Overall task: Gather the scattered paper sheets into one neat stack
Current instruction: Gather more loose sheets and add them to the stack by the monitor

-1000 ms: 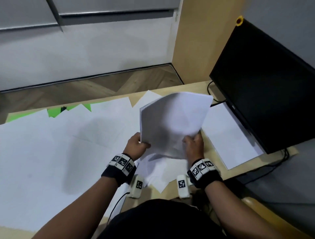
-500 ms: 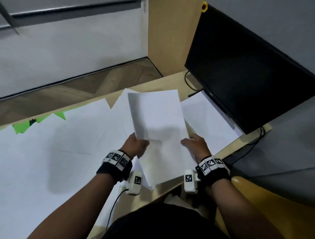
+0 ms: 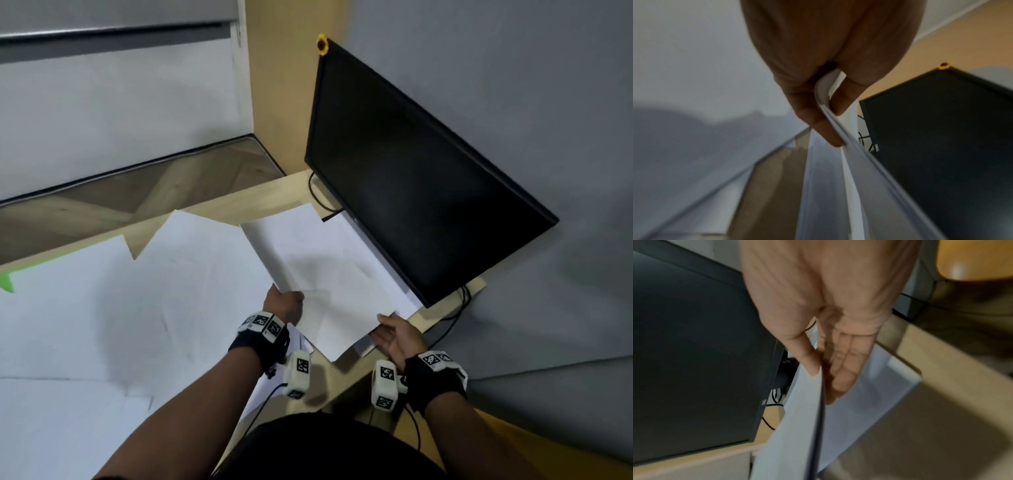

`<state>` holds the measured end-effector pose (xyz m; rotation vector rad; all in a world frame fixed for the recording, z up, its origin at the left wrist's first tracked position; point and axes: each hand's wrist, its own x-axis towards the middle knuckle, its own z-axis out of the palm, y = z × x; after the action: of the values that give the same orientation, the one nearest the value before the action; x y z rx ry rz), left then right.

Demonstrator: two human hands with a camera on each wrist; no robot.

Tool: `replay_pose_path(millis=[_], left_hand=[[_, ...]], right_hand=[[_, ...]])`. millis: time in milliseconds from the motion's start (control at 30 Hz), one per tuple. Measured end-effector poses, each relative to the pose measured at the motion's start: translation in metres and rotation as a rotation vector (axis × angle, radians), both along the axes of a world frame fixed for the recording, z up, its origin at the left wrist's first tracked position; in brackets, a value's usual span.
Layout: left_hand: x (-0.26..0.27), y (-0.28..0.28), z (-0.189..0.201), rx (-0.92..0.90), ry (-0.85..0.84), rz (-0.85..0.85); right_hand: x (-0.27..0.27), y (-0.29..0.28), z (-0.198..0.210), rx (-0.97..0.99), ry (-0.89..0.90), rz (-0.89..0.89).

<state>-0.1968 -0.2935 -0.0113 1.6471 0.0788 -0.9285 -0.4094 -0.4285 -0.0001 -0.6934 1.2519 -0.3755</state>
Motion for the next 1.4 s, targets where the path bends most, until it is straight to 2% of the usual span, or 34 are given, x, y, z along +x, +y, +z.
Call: replay_pose_path(millis=[200, 400, 600, 833, 1000, 1067, 1167, 1233, 1300, 1400], left_hand=[[-0.016, -0.034, -0.007, 0.050, -0.010, -0.047], [-0.006, -0.048, -0.015, 0.098, -0.039, -0.087], [0.001, -0.063, -0.022, 0.317, -0.230, -0.141], [-0.004, -0.076, -0.021, 0.347, -0.321, -0.103], [-0.008, -0.079, -0.026, 0.411, -0.341, -0.139], [-0.011, -0.080, -0.025, 0.445, -0.374, -0.151], [-0.015, -0.084, -0.021, 0.488, -0.388, -0.170], [-0.016, -0.087, -0.020, 0.490, -0.395, -0.212], [-0.013, -0.087, -0.020, 0.475, -0.391, -0.242], [-0.005, -0.078, -0.025, 0.437, -0.432, -0.262]], right_hand=[[-0.011, -0.038, -0.009, -0.166, 0.134, -0.010], [-0.023, -0.066, -0.026, -0.179, 0.221, -0.095], [-0.028, -0.085, -0.040, -0.208, 0.289, -0.043], [-0.031, -0.093, -0.045, -0.279, 0.395, 0.015], [-0.036, -0.097, -0.047, -0.299, 0.381, 0.001], [-0.037, -0.101, -0.047, -0.262, 0.303, -0.022], [-0.039, -0.105, -0.049, -0.183, 0.320, 0.001], [-0.037, -0.103, -0.049, -0.152, 0.273, -0.027], [-0.037, -0.105, -0.054, -0.165, 0.342, -0.020], [-0.040, -0.103, -0.054, -0.153, 0.335, -0.071]])
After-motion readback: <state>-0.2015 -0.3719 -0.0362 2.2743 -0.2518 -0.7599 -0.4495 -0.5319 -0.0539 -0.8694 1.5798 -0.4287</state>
